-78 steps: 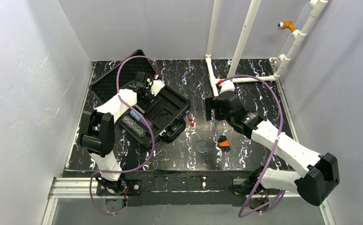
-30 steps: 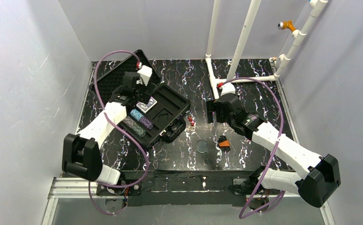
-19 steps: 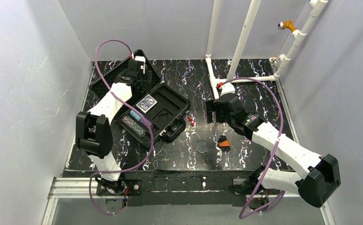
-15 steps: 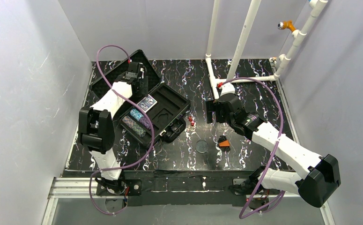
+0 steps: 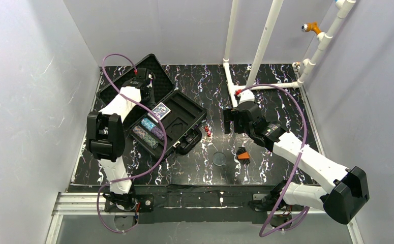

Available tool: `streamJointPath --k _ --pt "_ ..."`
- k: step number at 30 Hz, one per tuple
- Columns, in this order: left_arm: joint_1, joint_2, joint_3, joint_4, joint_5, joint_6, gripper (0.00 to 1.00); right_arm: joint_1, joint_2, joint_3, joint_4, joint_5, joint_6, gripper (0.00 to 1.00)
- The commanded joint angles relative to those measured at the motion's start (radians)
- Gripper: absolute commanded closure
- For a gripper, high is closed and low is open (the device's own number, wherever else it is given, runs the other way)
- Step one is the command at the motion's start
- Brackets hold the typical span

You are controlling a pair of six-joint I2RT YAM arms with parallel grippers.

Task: Pack up texas hold em set

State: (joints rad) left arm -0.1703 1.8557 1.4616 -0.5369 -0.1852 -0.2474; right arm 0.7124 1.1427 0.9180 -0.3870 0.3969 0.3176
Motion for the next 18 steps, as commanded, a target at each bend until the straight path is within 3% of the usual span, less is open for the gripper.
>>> streamJointPath --k 1,18 --pt "-0.001 -0.021 0.024 -0.021 0.023 -0.008 0.72 -0.005 -0.001 -0.017 0.049 0.009 0.000 0.00" --pt "-0.020 -0.052 -0.013 -0.009 0.042 0.022 0.73 -0.005 -0.019 -0.030 0.048 0.010 0.003 0.00"
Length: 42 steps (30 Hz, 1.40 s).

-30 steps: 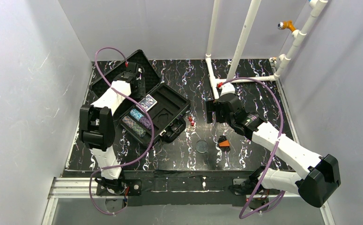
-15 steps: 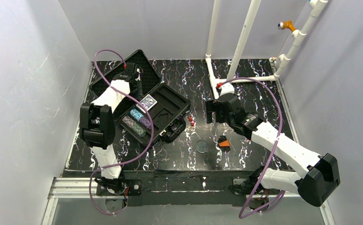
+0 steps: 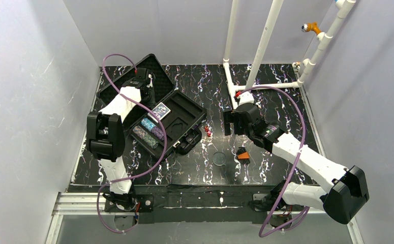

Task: Pack up texas hold em set

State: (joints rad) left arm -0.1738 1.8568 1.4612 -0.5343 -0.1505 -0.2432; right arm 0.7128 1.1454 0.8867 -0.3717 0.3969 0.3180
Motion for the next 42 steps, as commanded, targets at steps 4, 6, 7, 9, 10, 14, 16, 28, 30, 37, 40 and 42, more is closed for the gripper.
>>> streamJointPath --k 4,6,7,9,10,14,16,28,30,37,40,42 --pt "-0.031 -0.061 -0.021 -0.015 0.008 0.023 0.70 -0.006 -0.028 -0.003 0.032 0.011 0.002 0.00" --pt "-0.035 -0.065 -0.023 -0.023 0.015 0.024 0.70 -0.006 -0.030 -0.006 0.031 0.013 0.002 0.00" --pt "-0.036 -0.067 -0.026 -0.026 0.017 0.023 0.70 -0.006 -0.032 -0.008 0.031 0.014 0.002 0.00" --pt "-0.040 -0.071 -0.030 -0.031 0.017 0.017 0.70 -0.005 -0.033 -0.010 0.031 0.016 0.002 0.00" --pt "-0.041 -0.072 -0.035 -0.033 0.019 0.014 0.69 -0.006 -0.035 -0.010 0.031 0.016 0.001 0.00" --pt "-0.049 -0.072 -0.044 -0.041 0.034 0.003 0.69 -0.006 -0.035 -0.014 0.031 0.014 0.003 0.00" --pt "-0.054 -0.076 -0.051 -0.049 0.033 -0.005 0.69 -0.006 -0.036 -0.013 0.031 0.013 0.003 0.00" --pt "-0.092 -0.124 -0.109 -0.089 -0.096 -0.035 0.45 -0.006 -0.039 -0.015 0.031 0.007 0.004 0.00" --pt "-0.094 -0.144 -0.100 -0.101 -0.126 -0.033 0.42 -0.006 -0.041 -0.017 0.031 0.006 0.004 0.00" --pt "-0.093 -0.192 -0.058 -0.099 -0.086 -0.018 0.48 -0.006 -0.033 -0.016 0.042 -0.007 0.012 0.00" --pt "-0.093 -0.177 -0.030 -0.089 -0.052 -0.017 0.57 -0.006 -0.024 -0.012 0.048 -0.019 0.017 0.00" --pt "-0.094 -0.156 -0.009 -0.087 -0.043 -0.018 0.58 -0.007 -0.021 -0.008 0.045 -0.021 0.017 0.00"
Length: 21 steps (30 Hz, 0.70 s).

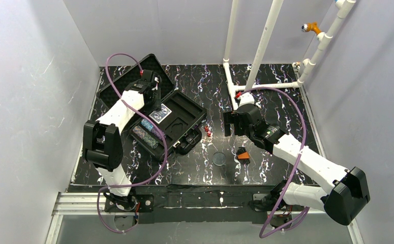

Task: Pack up texas hold em set

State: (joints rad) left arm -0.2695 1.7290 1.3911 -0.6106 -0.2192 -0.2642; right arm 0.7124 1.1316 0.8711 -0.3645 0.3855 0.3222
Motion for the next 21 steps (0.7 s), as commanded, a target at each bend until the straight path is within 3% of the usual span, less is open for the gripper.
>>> streamJointPath --k 1,8,21 --pt "0.003 -0.018 0.073 -0.009 0.027 0.002 0.59 -0.005 -0.007 0.009 0.037 -0.009 0.012 0.00" --pt "0.003 0.053 0.084 0.034 0.043 -0.022 0.68 -0.006 -0.012 0.010 0.029 0.004 0.002 0.00" --pt "0.003 0.201 0.047 0.084 0.026 -0.077 0.69 -0.005 0.003 0.025 0.016 0.022 -0.013 0.00"
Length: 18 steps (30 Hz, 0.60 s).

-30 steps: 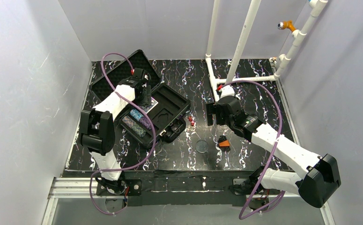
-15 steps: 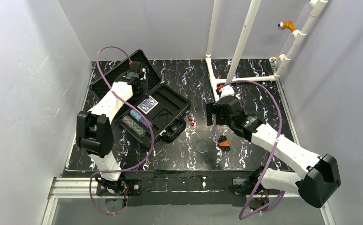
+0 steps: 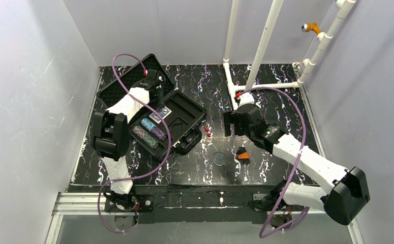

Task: Pack up texas hold em set

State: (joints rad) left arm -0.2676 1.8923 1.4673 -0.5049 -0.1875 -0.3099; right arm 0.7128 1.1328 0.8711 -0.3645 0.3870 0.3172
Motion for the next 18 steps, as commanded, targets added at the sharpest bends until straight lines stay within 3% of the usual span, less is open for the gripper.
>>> streamJointPath --k 1,7,11,18 --pt "0.001 0.035 -0.036 -0.020 -0.008 -0.036 0.69 -0.006 0.003 0.026 0.017 0.020 -0.006 0.00" --pt "0.001 -0.059 -0.074 -0.006 -0.008 -0.037 0.69 -0.006 0.010 0.036 0.012 0.013 0.001 0.00" --pt "0.002 -0.152 -0.078 -0.036 0.011 -0.019 0.63 -0.006 0.012 0.047 0.006 0.016 0.000 0.00" --pt "0.001 -0.328 -0.103 -0.121 0.095 0.053 0.26 -0.007 0.033 0.063 -0.003 -0.016 0.007 0.00"
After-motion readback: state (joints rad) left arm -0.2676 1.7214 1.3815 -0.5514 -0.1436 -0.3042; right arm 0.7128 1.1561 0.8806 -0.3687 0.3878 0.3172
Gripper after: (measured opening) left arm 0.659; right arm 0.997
